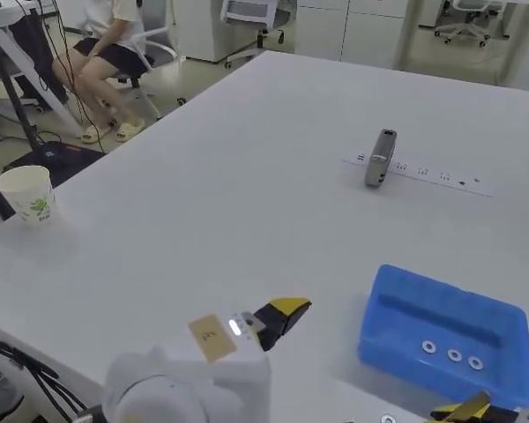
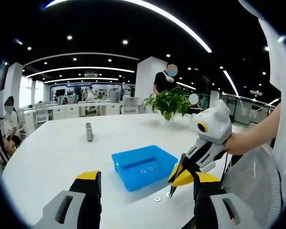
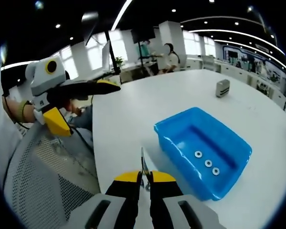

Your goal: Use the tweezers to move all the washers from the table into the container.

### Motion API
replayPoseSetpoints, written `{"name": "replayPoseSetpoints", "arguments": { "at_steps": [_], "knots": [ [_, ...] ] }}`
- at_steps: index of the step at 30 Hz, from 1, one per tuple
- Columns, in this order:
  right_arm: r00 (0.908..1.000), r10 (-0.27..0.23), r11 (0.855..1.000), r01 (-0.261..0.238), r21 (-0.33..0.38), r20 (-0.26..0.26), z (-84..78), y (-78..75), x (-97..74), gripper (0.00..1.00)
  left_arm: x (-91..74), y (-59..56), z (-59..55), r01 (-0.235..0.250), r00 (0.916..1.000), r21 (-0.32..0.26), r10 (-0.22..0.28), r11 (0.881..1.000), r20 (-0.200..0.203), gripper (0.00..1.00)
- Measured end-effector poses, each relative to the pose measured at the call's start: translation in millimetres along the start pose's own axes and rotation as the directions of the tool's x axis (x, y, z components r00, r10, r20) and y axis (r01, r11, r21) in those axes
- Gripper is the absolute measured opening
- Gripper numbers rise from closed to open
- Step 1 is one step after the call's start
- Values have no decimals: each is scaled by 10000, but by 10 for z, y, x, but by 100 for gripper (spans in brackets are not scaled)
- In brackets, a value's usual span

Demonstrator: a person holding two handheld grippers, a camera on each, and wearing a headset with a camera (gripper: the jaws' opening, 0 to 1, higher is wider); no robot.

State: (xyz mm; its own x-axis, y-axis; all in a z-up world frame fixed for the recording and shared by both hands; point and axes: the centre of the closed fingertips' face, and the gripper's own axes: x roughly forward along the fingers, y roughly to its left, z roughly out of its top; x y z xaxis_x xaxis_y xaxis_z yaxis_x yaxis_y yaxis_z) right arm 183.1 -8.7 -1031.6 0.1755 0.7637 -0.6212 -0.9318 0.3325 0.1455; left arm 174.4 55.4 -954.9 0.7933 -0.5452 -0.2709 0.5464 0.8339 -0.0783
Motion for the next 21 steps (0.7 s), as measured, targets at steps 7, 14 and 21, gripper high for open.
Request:
{"name": "replayPoseSetpoints", "arguments": {
  "at_steps": [7, 14, 21],
  "knots": [
    [9999, -112, 9999, 111, 130, 50, -5, -38, -11, 3, 1, 1, -4, -5, 10000, 26, 5, 10000, -17, 80],
    [9999, -83, 9999, 84, 119, -60, -40, -39, 9, 4, 2, 1, -3, -2, 10000, 29, 2, 10000, -16, 80],
    [9997, -32, 9981, 17, -620, -234, -30, 9, 27, 3, 3, 4, -5, -14, 10000, 51, 14, 10000, -29, 80]
  ]
}}
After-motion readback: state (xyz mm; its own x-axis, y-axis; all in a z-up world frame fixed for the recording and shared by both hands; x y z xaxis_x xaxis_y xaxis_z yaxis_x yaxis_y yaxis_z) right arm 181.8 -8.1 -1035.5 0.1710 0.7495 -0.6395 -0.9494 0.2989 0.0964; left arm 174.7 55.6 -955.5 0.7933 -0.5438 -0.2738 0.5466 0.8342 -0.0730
